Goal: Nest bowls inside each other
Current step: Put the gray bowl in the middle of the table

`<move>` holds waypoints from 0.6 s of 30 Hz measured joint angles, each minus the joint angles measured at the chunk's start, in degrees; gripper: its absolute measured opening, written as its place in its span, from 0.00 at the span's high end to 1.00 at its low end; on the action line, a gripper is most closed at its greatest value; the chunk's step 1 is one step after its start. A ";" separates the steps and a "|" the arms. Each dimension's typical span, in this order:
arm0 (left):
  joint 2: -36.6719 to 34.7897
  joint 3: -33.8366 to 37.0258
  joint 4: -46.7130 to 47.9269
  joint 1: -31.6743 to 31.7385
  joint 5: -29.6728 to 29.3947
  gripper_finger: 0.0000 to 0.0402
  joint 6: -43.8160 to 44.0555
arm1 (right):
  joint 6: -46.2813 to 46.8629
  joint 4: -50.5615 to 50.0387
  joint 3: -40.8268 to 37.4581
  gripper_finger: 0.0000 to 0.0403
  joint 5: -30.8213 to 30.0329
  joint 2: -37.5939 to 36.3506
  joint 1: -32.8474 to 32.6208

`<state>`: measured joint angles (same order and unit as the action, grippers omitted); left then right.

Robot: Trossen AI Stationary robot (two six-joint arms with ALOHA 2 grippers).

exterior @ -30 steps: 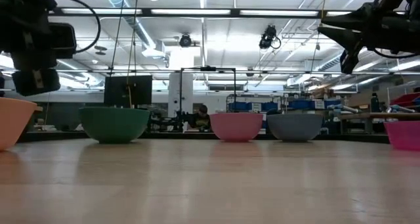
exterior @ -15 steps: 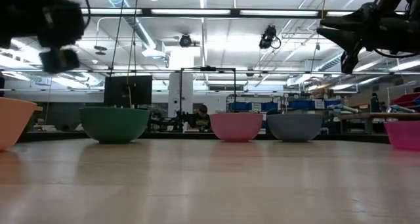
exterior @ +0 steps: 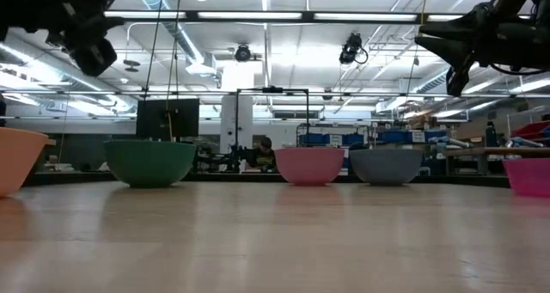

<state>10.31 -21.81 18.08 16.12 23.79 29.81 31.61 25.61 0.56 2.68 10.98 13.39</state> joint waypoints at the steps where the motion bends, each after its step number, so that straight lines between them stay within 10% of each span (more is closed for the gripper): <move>1: 0.99 -1.68 1.39 0.00 -2.00 0.66 -3.94 | 0.27 -0.02 0.00 0.84 0.00 0.00 0.00; 18: 22.79 -23.18 38.42 -5.51 -21.62 0.66 -27.14 | 3.35 0.00 0.00 0.84 0.02 0.00 0.00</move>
<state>33.10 -44.98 56.49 10.61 2.17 2.67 34.96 25.61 0.56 2.70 10.98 13.39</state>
